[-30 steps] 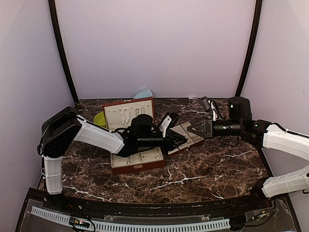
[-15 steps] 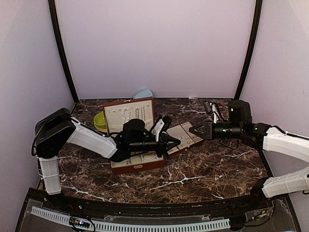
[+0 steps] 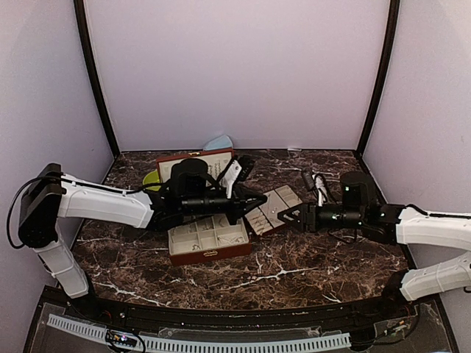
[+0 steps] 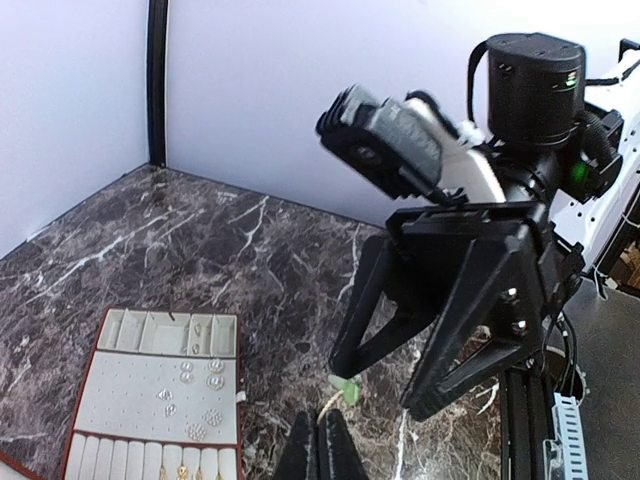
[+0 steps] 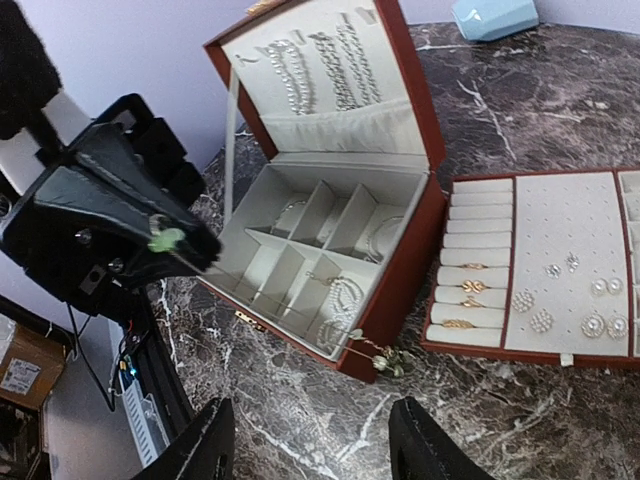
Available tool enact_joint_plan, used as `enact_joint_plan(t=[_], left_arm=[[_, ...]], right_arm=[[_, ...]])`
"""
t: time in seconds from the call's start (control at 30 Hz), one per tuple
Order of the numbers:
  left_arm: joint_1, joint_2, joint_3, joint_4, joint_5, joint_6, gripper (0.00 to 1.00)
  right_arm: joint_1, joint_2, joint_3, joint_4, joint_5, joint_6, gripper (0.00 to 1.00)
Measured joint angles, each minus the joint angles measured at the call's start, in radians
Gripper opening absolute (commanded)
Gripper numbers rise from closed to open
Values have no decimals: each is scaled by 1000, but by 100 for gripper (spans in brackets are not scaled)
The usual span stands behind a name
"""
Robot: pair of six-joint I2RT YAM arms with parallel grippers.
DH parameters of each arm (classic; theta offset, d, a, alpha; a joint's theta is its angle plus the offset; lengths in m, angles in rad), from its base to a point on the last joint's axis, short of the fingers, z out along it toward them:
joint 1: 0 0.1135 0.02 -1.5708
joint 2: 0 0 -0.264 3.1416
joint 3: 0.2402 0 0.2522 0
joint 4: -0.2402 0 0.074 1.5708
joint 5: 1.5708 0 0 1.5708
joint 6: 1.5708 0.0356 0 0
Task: Organize the mixed jewelry
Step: Pass from the right arm to the left
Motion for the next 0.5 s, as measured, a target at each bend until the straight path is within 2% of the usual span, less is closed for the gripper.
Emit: enact_joint_plan(t=[0.13, 0.27, 0.5], left_arm=[[0, -40, 13, -139, -25, 9, 0], [0, -74, 28, -258, -48, 4, 0], [0, -115, 43, -318, -61, -16, 0]], right_arm=[[64, 1, 0, 74, 29, -3, 52], [124, 9, 1, 139, 89, -14, 43], [221, 52, 2, 208, 244, -46, 37]])
